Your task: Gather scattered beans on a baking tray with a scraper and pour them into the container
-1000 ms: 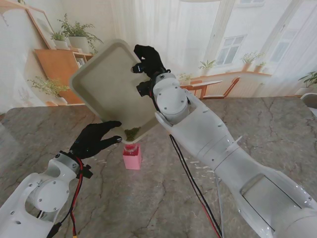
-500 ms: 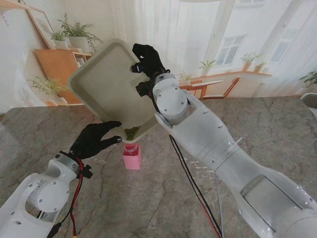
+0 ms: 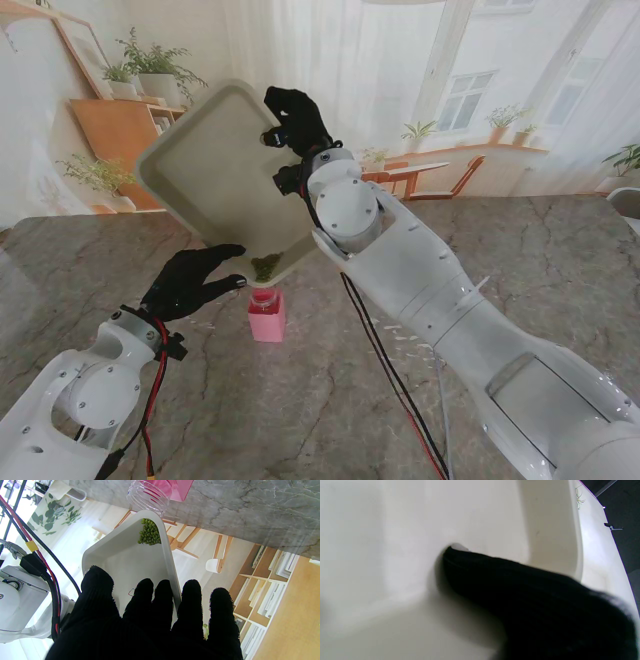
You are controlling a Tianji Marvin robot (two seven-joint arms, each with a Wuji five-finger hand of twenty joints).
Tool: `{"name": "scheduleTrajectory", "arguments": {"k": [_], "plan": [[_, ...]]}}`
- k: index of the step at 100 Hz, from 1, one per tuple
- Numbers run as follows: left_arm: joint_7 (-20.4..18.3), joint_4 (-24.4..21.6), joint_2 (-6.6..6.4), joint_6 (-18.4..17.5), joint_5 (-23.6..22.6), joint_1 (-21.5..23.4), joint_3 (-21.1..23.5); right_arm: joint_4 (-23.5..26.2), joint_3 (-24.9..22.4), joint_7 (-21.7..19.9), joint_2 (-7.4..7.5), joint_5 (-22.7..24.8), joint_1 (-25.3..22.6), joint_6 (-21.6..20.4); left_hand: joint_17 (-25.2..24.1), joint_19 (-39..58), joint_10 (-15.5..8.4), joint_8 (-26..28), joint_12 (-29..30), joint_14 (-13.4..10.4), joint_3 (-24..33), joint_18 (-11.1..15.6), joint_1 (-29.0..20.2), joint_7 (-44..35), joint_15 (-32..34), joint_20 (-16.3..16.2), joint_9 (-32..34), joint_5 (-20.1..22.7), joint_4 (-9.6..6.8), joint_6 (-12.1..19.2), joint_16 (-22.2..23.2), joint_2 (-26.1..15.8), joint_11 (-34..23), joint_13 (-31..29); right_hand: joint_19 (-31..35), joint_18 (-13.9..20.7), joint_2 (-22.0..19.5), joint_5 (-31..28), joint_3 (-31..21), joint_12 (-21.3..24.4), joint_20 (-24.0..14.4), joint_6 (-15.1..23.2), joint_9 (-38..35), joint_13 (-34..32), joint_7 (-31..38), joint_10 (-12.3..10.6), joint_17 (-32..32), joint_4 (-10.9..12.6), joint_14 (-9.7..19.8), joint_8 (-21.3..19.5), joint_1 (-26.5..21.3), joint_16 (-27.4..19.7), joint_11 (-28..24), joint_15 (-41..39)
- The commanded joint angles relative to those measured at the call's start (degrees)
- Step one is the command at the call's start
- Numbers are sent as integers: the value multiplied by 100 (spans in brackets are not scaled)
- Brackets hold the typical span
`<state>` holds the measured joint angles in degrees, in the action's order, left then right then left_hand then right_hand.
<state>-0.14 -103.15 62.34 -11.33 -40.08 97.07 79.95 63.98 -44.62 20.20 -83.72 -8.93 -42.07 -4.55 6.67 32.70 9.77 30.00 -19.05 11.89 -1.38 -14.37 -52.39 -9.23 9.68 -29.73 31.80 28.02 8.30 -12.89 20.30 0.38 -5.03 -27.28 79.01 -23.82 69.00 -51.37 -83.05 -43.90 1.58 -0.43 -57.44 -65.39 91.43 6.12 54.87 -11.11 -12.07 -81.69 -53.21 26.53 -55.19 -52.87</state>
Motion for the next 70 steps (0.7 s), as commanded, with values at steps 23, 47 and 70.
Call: {"name": "scheduleTrajectory", "arguments": {"k": [23, 47, 70], "plan": [[55, -5, 20, -11, -48, 47, -1, 146, -18, -18, -1, -11, -26, -130, -56, -24, -15, -12, -50, -77, -91, -102, -143, 67, -39, -211, -79, -62, -595, 95, -26, -285, -46, 47, 1808, 963, -411, -148, -690, -472, -758, 180, -464, -456, 233, -1167, 656, 523, 871, -56, -817, 413, -980, -983], [50, -11, 19, 0, -53, 64, 3, 219, -6, -26, 25, 39, -73, -190, -52, -22, -11, -12, -50, -95, -92, -108, -139, 65, -37, -213, -78, -57, -595, 100, -25, -287, -45, 39, 1811, 973, -414, -150, -690, -473, -767, 187, -464, -464, 233, -1167, 655, 534, 875, -57, -814, 420, -980, -982], [65, -10, 21, 3, -53, 67, -1, 242, -5, -68, 48, 62, -86, -228, -55, -22, -1, -11, -51, -79, -89, -111, -146, 65, -36, -214, -77, -58, -596, 103, -24, -284, -46, 36, 1812, 987, -421, -150, -690, -469, -774, 194, -468, -467, 233, -1188, 655, 539, 879, -59, -810, 424, -970, -978]]}}
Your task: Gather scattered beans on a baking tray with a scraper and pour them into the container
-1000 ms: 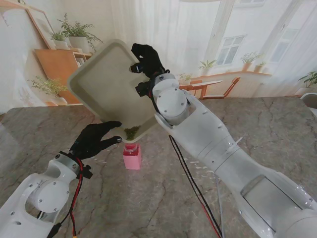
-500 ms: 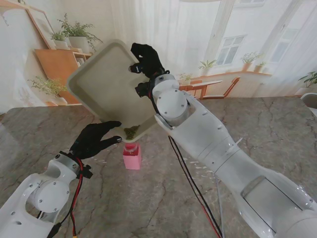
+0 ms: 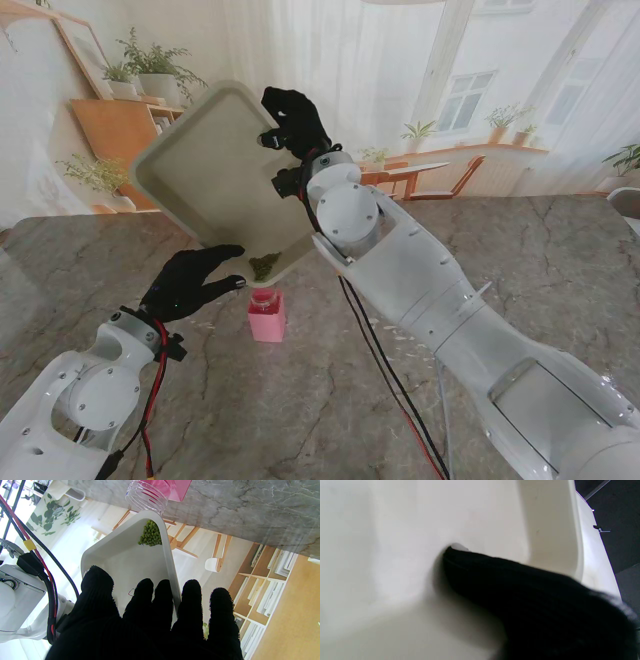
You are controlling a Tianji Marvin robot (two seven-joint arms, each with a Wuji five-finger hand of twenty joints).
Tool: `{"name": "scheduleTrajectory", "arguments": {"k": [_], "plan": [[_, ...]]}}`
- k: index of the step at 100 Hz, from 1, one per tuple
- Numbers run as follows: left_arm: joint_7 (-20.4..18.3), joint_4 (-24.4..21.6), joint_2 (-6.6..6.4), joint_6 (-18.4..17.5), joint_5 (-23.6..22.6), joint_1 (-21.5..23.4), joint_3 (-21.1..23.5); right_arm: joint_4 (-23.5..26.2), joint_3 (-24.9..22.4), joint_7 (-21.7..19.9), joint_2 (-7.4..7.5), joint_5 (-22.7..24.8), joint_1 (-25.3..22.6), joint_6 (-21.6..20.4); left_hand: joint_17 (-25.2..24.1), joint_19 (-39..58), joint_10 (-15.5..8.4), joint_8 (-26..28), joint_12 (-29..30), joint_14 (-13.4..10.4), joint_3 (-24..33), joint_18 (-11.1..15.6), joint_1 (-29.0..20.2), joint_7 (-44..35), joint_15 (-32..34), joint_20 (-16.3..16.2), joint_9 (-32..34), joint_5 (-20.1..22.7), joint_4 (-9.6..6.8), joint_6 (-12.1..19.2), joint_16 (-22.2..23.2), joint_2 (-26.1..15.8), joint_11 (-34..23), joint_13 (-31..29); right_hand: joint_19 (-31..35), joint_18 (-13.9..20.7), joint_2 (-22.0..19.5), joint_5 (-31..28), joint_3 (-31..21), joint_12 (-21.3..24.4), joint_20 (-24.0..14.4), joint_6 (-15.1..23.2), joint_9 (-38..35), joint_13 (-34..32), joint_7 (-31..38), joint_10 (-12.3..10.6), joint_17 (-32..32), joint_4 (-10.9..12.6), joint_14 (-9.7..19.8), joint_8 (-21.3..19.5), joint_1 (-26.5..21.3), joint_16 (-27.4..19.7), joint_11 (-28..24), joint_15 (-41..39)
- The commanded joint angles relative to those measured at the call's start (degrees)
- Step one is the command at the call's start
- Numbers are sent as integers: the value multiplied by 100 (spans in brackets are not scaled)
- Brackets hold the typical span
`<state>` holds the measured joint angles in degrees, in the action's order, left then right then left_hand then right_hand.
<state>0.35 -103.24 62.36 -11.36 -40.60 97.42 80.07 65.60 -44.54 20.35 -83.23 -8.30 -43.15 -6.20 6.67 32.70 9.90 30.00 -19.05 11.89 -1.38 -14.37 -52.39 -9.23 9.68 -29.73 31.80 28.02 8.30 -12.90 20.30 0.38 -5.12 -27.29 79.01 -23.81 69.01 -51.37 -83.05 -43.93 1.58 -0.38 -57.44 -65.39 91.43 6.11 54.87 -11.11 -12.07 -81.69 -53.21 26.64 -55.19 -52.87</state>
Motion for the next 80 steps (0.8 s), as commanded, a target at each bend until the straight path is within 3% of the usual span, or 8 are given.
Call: {"name": "scheduleTrajectory", "arguments": {"k": [1, 80], "plan": [[15, -2, 20, 6, -1, 34, -13, 82, -13, -83, -1, 0, 21, -65, -56, -21, -16, -12, -51, -85, -89, -111, -143, 68, -39, -215, -78, -63, -596, 98, -25, -289, -36, 45, 1815, 984, -421, -149, -690, -467, -776, 188, -468, -468, 233, -1188, 658, 538, 879, -59, -810, 413, -970, -979], [58, -90, 23, 50, -70, 151, 15, 420, -6, -46, 77, 120, -181, -222, -59, -25, -14, -11, -50, -77, -91, -118, -144, 64, -34, -218, -77, -51, -595, 92, -23, -286, -35, 36, 1831, 1042, -442, -139, -690, -476, -823, 204, -478, -494, 226, -1192, 662, 571, 894, -63, -794, 439, -962, -975]]}}
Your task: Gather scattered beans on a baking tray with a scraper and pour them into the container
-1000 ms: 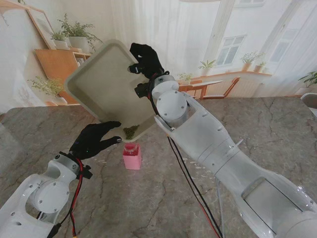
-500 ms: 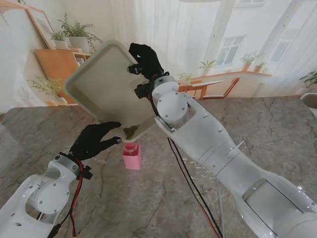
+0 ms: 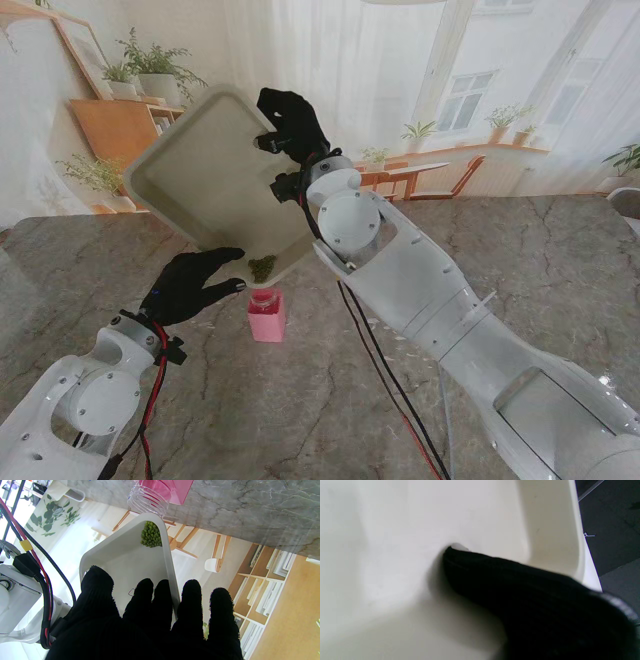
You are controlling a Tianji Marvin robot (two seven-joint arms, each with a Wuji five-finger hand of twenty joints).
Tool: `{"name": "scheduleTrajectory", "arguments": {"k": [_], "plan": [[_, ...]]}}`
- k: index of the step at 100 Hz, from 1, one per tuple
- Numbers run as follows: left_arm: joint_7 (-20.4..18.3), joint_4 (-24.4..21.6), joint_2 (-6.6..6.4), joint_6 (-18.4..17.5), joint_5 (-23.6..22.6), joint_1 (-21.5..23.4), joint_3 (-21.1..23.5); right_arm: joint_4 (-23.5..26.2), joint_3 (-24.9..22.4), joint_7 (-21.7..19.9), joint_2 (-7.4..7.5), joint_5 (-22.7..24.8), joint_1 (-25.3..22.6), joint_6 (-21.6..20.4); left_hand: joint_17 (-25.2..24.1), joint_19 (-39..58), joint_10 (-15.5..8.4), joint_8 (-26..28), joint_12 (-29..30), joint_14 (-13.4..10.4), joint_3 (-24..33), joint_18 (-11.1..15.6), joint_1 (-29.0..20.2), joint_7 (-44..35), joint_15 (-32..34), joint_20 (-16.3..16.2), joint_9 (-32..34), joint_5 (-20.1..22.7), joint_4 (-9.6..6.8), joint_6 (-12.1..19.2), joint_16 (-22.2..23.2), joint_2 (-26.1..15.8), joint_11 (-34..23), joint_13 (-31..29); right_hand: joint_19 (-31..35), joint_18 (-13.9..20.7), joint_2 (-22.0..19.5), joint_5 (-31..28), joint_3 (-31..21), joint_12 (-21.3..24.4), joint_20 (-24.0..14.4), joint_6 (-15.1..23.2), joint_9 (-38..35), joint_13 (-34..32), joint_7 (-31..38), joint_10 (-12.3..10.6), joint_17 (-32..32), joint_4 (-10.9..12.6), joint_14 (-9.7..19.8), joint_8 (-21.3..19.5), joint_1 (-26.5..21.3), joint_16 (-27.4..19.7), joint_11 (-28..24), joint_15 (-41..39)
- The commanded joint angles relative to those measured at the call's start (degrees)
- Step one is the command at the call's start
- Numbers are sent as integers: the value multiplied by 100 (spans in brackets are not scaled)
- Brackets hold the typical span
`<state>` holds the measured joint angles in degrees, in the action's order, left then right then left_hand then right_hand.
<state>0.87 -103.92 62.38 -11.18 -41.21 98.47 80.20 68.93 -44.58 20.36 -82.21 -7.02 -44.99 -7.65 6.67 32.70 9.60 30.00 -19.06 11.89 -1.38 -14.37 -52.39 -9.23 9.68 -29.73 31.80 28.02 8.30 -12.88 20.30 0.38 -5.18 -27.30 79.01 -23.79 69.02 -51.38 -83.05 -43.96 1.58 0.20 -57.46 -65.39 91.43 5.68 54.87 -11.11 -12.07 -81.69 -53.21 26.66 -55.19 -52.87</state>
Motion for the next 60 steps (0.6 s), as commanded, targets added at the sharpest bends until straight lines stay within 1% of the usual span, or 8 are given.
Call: {"name": "scheduleTrajectory", "arguments": {"k": [1, 60], "plan": [[7, -23, 21, 32, -10, 48, 3, 88, -1, -45, -25, -6, 2, -80, -55, -24, 13, -11, -49, -79, -93, -119, -140, 64, -35, -219, -73, -52, -595, 97, -23, -285, -31, 39, 1834, 1041, -442, -139, -690, -471, -826, 148, -475, -492, 227, -1151, 666, 571, 893, -63, -794, 436, -957, -974], [6, -21, 22, 34, 8, 46, -8, 202, 8, -44, 27, 160, -58, -168, -50, -23, 20, -12, -50, -74, -89, -113, -144, 65, -35, -220, -70, -51, -595, 97, -23, -283, -32, 33, 1837, 1065, -459, -138, -690, -476, -854, 173, -485, -500, 225, -1156, 671, 580, 910, -72, -784, 449, -944, -967]]}}
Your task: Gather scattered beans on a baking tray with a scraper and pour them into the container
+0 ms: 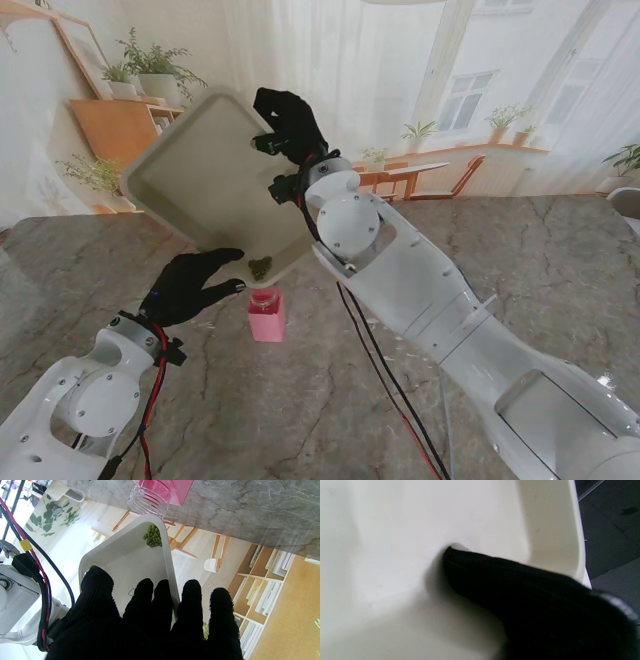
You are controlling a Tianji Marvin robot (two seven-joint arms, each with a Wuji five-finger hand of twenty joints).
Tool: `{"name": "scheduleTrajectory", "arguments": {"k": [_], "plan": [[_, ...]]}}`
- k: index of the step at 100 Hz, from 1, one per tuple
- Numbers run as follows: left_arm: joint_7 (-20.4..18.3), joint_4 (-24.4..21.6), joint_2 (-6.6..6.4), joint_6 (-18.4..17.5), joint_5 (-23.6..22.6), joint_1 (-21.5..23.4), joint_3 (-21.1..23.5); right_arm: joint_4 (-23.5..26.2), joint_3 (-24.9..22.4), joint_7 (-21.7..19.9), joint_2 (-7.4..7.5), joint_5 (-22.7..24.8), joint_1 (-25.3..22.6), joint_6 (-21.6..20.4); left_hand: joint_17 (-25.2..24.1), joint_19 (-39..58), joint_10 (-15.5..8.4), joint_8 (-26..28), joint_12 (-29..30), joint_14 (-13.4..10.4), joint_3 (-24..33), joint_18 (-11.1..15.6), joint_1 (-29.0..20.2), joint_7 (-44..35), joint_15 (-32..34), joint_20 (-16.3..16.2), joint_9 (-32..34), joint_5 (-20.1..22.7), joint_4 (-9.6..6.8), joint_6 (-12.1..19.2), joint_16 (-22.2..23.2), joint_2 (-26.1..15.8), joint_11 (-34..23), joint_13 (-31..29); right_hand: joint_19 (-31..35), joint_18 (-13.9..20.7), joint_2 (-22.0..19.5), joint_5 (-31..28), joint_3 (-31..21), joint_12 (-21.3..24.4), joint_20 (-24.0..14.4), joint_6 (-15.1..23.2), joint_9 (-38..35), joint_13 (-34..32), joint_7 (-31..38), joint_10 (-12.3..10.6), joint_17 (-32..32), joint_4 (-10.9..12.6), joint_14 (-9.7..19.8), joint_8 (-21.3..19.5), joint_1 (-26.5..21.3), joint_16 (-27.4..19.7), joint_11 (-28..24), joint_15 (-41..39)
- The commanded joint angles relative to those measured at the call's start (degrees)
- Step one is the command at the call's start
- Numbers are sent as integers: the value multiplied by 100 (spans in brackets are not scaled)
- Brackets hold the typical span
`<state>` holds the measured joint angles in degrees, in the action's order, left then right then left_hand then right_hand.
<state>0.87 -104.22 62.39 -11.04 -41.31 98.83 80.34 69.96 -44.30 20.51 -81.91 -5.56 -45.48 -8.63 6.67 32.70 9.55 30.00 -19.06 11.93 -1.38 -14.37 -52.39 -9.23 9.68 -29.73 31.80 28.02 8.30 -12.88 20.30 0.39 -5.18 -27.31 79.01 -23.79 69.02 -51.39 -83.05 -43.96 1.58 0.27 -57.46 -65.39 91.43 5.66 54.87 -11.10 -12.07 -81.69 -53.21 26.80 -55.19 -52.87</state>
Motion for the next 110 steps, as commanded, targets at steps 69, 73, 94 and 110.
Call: {"name": "scheduleTrajectory", "arguments": {"k": [69, 73, 94, 110], "plan": [[19, -71, 19, 27, -53, 91, 22, 335, 12, -110, 74, 160, -143, -266, -49, -30, 31, -13, -48, -67, -90, -121, -141, 61, -35, -219, -49, -34, -594, 94, -25, -276, -34, 23, 1927, 1232, -489, -129, -690, -492, -1003, 185, -521, -573, 219, -1163, 696, 668, 961, -82, -756, 549, -906, -992], [20, -73, 19, 25, -54, 94, 25, 330, 14, -111, 74, 163, -140, -274, -47, -31, 22, -13, -47, -73, -91, -124, -139, 60, -34, -219, -48, -30, -594, 93, -25, -276, -33, 21, 1935, 1233, -486, -127, -690, -494, -1013, 185, -521, -574, 218, -1163, 705, 669, 960, -82, -757, 551, -904, -991], [25, -87, 19, 22, -66, 109, 36, 371, 6, -116, 88, 168, -169, -305, -42, -33, 32, -13, -47, -63, -90, -127, -141, 58, -32, -220, -39, -21, -594, 100, -25, -272, -35, 12, 1929, 1253, -491, -130, -690, -499, -1026, 200, -522, -579, 218, -1163, 701, 674, 968, -84, -754, 559, -900, -984], [54, -108, 22, 31, -93, 130, 38, 464, -8, -113, 111, 189, -223, -334, -39, -28, 27, -14, -48, -70, -90, -124, -140, 58, -29, -223, -33, -20, -594, 94, -23, -277, -37, 9, 1936, 1289, -492, -123, -690, -502, -1048, 205, -522, -584, 214, -1163, 703, 682, 966, -87, -752, 567, -898, -978]]}}
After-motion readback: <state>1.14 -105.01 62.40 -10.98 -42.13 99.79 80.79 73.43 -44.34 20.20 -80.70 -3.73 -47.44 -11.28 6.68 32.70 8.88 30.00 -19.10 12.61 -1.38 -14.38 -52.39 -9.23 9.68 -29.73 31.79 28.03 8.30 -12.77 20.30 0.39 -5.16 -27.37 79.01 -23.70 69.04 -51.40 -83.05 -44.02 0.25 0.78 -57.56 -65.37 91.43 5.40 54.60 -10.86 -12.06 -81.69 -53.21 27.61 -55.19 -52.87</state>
